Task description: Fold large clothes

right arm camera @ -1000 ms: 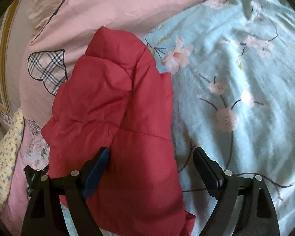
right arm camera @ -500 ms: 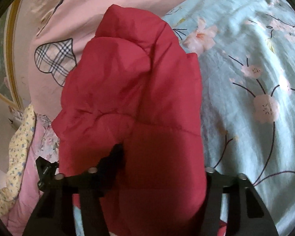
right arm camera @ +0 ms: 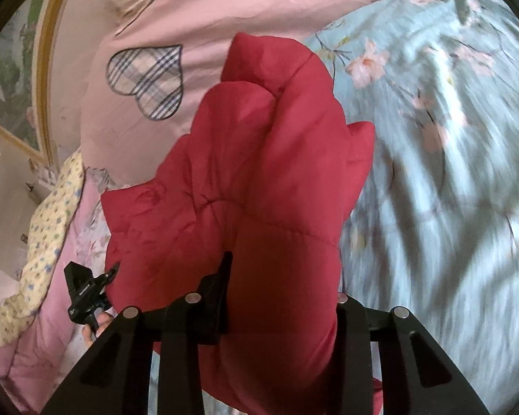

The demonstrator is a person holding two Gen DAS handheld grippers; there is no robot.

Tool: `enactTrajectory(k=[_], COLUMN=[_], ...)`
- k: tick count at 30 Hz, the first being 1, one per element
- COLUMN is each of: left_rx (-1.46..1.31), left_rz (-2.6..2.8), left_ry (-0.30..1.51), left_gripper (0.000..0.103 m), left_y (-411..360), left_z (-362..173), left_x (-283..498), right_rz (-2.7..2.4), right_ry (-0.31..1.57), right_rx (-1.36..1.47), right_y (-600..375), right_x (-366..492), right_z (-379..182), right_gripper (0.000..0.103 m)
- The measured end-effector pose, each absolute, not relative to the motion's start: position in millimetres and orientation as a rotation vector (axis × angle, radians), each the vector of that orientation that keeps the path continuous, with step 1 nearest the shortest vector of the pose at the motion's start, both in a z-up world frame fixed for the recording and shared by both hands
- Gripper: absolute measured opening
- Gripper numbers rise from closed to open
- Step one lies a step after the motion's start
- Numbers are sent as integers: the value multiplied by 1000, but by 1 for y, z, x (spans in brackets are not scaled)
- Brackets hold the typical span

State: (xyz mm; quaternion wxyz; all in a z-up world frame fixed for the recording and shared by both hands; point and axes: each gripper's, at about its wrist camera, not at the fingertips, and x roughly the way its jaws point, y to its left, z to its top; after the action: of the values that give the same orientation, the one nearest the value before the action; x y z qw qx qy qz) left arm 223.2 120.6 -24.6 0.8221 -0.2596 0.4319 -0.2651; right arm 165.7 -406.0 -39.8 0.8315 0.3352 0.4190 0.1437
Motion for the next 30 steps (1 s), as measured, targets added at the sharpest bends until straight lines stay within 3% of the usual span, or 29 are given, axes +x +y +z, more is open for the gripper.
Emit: enactTrajectory(k=[14, 24, 30], left_rx=[-545, -458, -422], left_rz=[-540, -449, -409], left_ry=[968, 945, 942], left_gripper=[40, 48, 63], left_y=[147, 137, 140], left_z=[-43, -50, -50], left_x=[139, 141, 143], right_rz=[322, 269, 255], right_ry=[924, 923, 924], right_rx=[712, 678, 693], right_y=[-391, -394, -398], right_x=[82, 83, 82], right_z=[-50, -65, -70], right_gripper=[36, 54, 65])
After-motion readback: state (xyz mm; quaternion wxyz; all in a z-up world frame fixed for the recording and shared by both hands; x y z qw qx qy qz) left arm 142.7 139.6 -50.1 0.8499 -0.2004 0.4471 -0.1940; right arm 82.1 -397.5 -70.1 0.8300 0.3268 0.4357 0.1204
